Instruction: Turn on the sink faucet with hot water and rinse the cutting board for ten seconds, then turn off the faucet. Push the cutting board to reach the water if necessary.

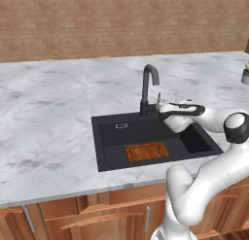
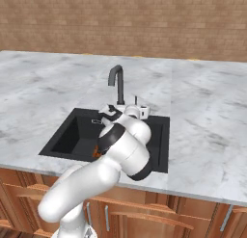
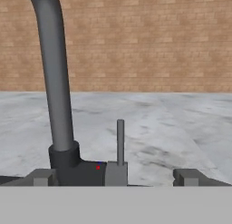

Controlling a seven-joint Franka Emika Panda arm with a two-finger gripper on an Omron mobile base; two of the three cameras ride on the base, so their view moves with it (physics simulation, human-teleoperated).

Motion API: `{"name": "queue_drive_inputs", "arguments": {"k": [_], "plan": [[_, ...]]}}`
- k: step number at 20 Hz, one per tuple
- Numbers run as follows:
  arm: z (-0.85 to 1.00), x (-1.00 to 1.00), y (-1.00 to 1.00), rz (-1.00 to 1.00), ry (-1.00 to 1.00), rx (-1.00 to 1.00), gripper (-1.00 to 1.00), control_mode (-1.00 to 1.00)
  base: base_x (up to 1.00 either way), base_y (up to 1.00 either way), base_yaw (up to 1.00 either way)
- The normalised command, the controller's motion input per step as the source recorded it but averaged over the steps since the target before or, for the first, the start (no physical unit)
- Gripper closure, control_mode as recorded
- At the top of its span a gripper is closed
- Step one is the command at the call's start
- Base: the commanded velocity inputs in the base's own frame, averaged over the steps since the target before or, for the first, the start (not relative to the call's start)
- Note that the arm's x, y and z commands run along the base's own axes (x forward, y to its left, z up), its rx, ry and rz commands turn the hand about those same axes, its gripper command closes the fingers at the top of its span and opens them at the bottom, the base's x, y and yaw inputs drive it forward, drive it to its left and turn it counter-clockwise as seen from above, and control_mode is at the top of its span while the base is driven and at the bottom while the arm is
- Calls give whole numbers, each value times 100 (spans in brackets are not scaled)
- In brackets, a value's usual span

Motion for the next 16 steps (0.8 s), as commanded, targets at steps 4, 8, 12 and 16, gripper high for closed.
{"name": "queue_drive_inputs", "arguments": {"k": [4,8,12,16], "plan": [[-19,7,0,0,0,0,-100,-100,0,0,0],[-9,19,0,0,0,0,-100,-100,0,0,0],[-8,30,0,0,0,0,-100,-100,0,0,0],[-7,26,0,0,0,0,-100,-100,0,0,0]]}}
